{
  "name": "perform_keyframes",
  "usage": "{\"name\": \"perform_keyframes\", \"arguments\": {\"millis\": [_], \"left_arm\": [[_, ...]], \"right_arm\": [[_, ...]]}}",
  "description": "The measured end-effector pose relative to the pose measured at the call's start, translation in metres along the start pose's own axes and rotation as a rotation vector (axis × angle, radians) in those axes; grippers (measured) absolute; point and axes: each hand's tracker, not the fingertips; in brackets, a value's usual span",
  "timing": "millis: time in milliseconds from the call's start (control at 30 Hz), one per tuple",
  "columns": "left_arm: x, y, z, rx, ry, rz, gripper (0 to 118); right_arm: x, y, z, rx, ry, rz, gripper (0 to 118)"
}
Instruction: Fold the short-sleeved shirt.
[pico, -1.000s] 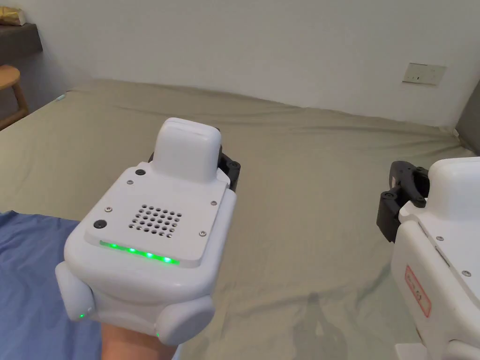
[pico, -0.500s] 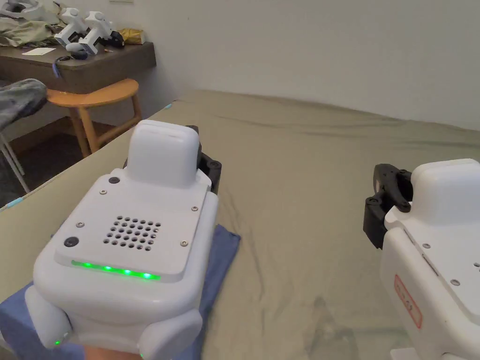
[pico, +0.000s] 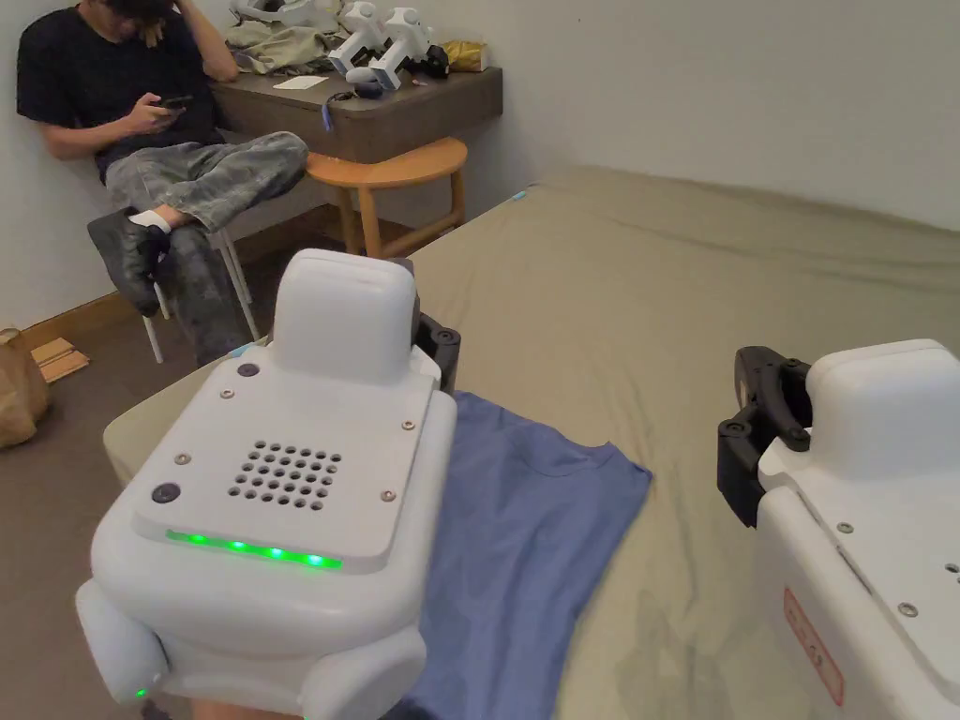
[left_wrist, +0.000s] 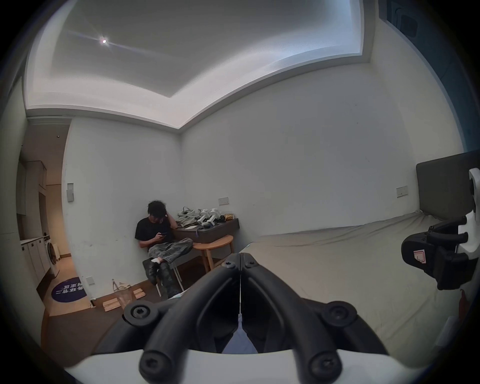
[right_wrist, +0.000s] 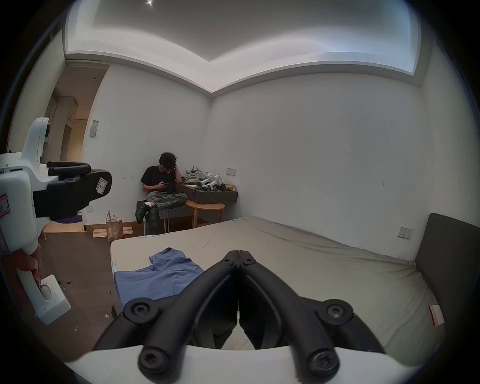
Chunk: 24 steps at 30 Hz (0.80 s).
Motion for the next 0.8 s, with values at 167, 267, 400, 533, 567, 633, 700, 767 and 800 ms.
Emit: {"name": "perform_keyframes", "arguments": {"millis": [167,267,400,533,567,633,700,767,800], "left_arm": [[-0.005,-0.013,-0.009,-0.034,0.006,0.015,0],[-0.007,-0.023,-0.020,-0.065,-0.002,0.020,0],[-0.008,-0.041,-0.045,-0.144,-0.040,0.025,0],[-0.007,-0.070,-0.083,-0.276,-0.081,0.030,0],[-0.007,-0.077,-0.093,-0.300,-0.096,0.053,0],[-0.006,-0.096,-0.116,-0.355,-0.116,0.084,0],[-0.004,-0.117,-0.141,-0.439,-0.135,0.080,0],[0.001,-0.144,-0.169,-0.540,-0.172,0.074,0],[0.003,-0.160,-0.183,-0.576,-0.187,0.080,0]], "right_arm": [[0.001,0.002,-0.009,-0.012,0.015,0.008,1],[0.003,-0.001,-0.012,-0.020,0.005,0.013,1],[0.007,-0.009,-0.020,-0.051,-0.007,0.021,1],[0.014,-0.020,-0.033,-0.094,-0.022,0.025,1],[0.016,-0.022,-0.037,-0.104,-0.025,0.024,1],[0.023,-0.028,-0.043,-0.113,-0.031,0.018,1],[0.028,-0.031,-0.050,-0.127,-0.047,0.017,1],[0.034,-0.035,-0.056,-0.146,-0.056,0.017,1],[0.037,-0.039,-0.059,-0.154,-0.063,0.019,1]]}}
